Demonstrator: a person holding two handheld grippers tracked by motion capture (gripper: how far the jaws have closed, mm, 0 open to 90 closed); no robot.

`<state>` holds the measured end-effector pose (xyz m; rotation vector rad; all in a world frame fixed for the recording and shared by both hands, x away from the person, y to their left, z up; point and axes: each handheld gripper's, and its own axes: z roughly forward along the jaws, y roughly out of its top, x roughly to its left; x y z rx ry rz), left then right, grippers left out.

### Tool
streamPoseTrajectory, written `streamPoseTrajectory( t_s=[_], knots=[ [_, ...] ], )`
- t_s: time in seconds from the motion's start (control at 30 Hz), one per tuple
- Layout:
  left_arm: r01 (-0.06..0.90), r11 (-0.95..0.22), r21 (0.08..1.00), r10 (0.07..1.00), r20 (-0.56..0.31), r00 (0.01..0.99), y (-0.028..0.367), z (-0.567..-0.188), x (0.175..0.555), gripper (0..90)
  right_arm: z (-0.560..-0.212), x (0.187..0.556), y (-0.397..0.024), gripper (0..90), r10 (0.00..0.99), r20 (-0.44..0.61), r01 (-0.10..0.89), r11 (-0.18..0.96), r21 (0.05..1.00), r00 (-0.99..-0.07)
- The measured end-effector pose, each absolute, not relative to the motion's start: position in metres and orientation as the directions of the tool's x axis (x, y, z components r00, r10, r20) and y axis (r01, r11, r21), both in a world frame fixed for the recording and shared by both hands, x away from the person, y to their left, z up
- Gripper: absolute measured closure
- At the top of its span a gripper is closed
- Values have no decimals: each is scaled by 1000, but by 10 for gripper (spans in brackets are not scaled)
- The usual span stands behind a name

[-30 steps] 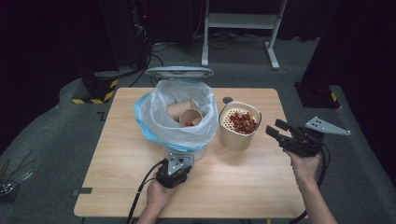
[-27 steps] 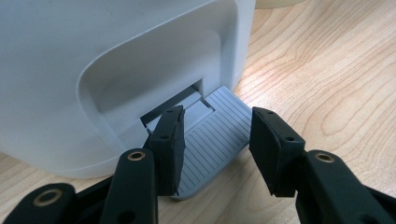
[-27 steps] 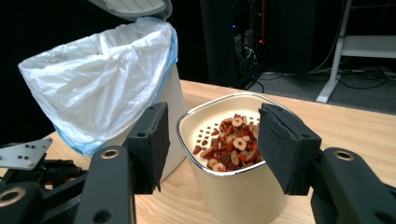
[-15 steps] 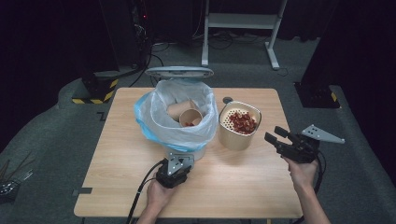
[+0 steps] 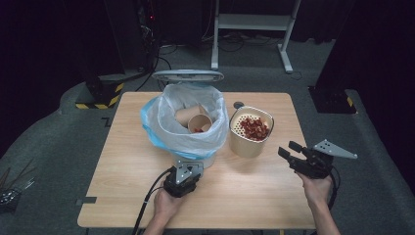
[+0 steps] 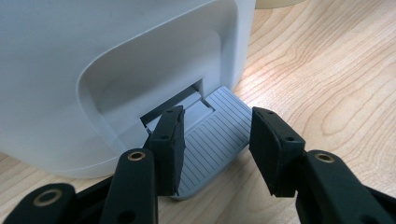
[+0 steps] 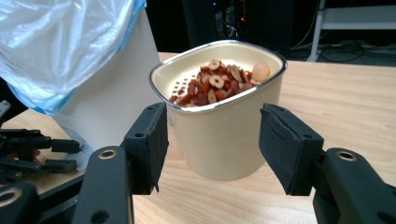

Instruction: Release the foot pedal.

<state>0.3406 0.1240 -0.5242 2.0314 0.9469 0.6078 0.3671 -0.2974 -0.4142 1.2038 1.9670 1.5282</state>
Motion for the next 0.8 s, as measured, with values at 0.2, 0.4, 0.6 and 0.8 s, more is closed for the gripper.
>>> streamPoseTrajectory(
  t_s=[0.2,0.4,0.6,0.8],
  knots=[
    [408,-404,819,792,90,604,124,-524,340,553,-429,365,-301,429,805,228,414,24,910,-548],
    [407,-412,815,790,98,605,124,-524,340,553,-439,360,-302,433,811,230,424,24,905,-537],
    [407,-411,816,791,96,605,124,-524,340,553,-447,358,-302,438,814,234,434,25,900,-532],
    [407,-412,816,790,97,605,124,-524,340,550,-450,356,-302,439,818,230,437,30,899,-527]
  ],
)
